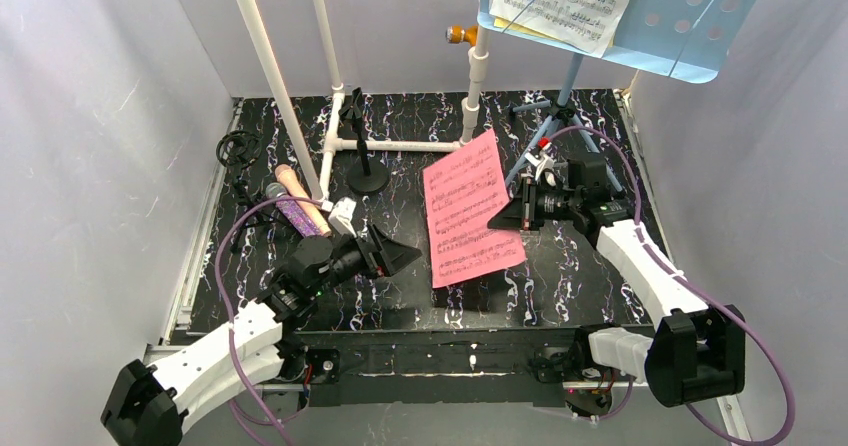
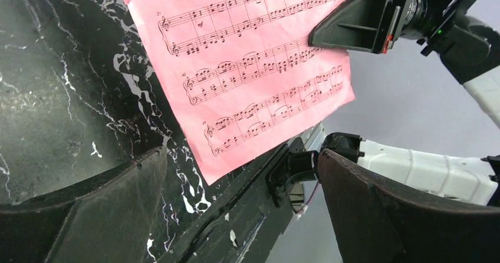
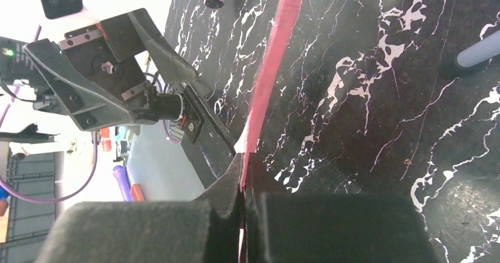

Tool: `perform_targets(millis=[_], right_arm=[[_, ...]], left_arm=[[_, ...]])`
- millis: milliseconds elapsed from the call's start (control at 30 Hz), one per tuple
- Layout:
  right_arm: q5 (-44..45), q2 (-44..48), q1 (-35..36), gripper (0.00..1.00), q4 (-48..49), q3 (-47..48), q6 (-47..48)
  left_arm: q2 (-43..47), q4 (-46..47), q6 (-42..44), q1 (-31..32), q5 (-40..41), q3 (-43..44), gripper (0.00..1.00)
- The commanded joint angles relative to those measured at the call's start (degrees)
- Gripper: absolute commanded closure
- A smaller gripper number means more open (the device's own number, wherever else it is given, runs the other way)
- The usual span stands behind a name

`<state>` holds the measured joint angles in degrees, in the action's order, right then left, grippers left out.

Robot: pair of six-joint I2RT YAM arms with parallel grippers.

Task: Pack up the instrument practice props
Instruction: Place the sheet music at the center of the board.

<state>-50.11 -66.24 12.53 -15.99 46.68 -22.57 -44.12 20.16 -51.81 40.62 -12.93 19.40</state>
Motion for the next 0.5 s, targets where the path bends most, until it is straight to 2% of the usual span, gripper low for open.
perform_targets(millis=[0, 133, 300, 400, 467], right_arm=[[3.3, -0.6, 0.8, 0.99, 7.6, -0.1, -3.2], [6.2, -1.7, 0.9, 0.99, 6.3, -0.8, -2.5], [9.3, -0.6, 1.0, 0.99, 1.1, 0.1, 3.5], [12.5, -0.7, 1.1, 0.99, -8.4, 4.0, 13.7], [13.9, -2.0, 1.1, 0.99, -17.1, 7.5, 24.0]], left_arm=[[2.7, 0.2, -6.2, 0.2, 4.4, -4.3, 0.00], [1.4, 0.2, -10.7, 0.2, 3.8, -6.7, 0.00], [0.5, 0.2, -11.1, 0.3, 2.5, -6.8, 0.00], [0.0, 0.1, -10.8, 0.2, 1.8, -6.6, 0.00], [-0.2, 0.1, -10.6, 0.2, 1.5, -6.7, 0.00]])
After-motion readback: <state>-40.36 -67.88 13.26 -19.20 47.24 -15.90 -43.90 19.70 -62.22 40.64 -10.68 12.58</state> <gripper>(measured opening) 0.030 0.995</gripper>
